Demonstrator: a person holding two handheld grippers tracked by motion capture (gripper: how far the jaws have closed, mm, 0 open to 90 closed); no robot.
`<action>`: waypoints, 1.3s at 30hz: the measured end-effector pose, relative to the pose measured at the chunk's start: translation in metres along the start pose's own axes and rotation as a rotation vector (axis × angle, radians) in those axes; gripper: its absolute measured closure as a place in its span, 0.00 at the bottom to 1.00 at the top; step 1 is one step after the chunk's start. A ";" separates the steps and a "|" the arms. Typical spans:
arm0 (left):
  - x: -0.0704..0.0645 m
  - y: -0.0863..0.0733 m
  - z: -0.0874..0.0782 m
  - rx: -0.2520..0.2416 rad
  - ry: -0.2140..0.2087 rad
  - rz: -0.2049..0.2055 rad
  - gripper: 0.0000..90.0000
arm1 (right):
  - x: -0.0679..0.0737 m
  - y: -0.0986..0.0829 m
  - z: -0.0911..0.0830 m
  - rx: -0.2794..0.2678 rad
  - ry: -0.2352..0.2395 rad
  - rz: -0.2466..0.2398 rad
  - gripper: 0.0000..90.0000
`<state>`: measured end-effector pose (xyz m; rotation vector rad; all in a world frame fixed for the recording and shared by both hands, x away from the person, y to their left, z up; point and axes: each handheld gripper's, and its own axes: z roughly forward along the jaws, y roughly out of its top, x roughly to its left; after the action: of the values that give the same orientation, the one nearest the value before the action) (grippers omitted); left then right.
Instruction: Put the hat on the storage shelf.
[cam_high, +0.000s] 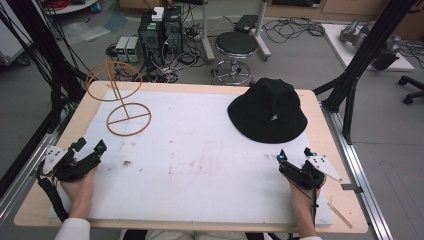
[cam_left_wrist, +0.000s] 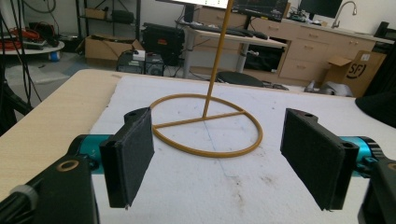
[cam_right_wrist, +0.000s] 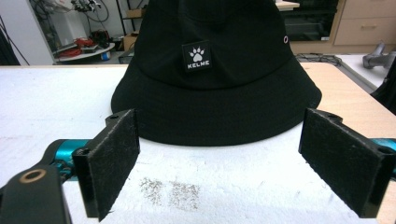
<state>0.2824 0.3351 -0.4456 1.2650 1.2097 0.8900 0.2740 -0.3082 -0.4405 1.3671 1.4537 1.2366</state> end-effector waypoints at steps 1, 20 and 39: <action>0.000 0.000 0.000 0.000 0.000 0.000 0.29 | 0.000 0.000 0.000 0.000 0.000 0.000 0.13; -0.001 -0.002 0.006 -0.010 -0.009 -0.053 0.29 | 0.003 0.053 0.006 -0.061 0.038 0.018 0.13; -0.007 -0.001 0.005 0.000 -0.012 -0.012 0.29 | 0.019 0.089 0.049 -0.054 0.003 -0.076 0.13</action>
<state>0.2857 0.3269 -0.4461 1.2607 1.2065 0.8721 0.3402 -0.2865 -0.3642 1.2635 1.4508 1.2215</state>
